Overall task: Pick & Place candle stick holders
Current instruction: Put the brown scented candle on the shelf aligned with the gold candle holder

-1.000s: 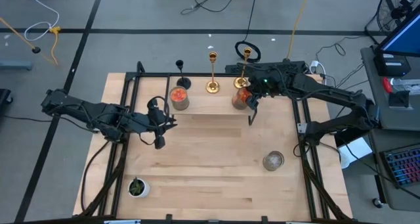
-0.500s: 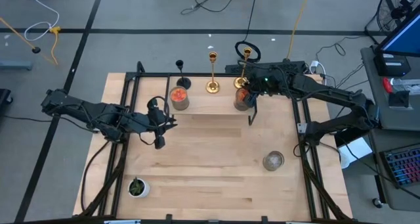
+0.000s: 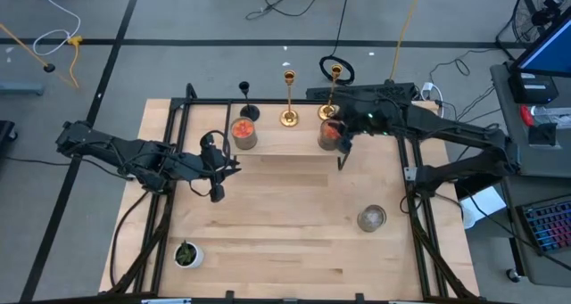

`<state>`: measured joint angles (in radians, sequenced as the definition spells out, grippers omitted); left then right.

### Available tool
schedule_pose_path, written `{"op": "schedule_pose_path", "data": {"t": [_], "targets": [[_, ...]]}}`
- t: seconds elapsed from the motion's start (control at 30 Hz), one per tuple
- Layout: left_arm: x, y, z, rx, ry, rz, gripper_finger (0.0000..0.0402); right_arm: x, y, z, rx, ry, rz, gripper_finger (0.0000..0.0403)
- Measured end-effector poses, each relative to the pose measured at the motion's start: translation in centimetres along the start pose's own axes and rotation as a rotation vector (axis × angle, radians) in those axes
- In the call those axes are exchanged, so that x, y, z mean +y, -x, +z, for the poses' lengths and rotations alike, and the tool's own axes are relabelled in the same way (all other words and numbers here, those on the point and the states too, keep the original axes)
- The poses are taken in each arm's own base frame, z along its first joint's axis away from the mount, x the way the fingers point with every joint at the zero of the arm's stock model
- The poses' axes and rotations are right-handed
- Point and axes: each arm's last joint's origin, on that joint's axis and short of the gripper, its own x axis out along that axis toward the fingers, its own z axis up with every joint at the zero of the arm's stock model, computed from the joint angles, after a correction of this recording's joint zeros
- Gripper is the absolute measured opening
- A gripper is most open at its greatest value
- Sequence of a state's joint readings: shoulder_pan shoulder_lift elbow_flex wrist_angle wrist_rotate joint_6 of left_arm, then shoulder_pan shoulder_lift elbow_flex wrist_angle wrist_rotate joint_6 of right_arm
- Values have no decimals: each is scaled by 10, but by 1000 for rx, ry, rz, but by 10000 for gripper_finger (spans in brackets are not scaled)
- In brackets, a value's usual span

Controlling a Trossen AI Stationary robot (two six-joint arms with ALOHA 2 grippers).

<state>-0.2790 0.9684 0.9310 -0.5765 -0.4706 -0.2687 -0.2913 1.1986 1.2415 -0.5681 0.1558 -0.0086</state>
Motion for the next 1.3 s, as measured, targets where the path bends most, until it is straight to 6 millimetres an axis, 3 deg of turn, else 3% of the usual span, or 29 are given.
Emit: {"op": "schedule_pose_path", "data": {"t": [0.27, 0.53, 0.77, 0.93, 1.13, 1.3], "targets": [[0, 0, 0, 0, 2, 0, 85, 36, 49, -8, -29, 21, 169, 130], [0, 0, 0, -2, 22, 0, 85, 73, 78, -45, 264, -19, 305, 131], [0, 0, 0, -4, 25, 0, 85, 104, 84, -76, 575, -133, 257, 130], [0, 0, 0, -5, 25, 0, 85, 116, 75, -111, 800, -278, 138, 130], [0, 0, 0, -5, 21, 0, 85, 117, 59, -157, 979, -391, 5, 130], [0, 0, 0, -5, 19, 0, 85, 119, 49, -178, 1037, -414, 24, 130]]}}
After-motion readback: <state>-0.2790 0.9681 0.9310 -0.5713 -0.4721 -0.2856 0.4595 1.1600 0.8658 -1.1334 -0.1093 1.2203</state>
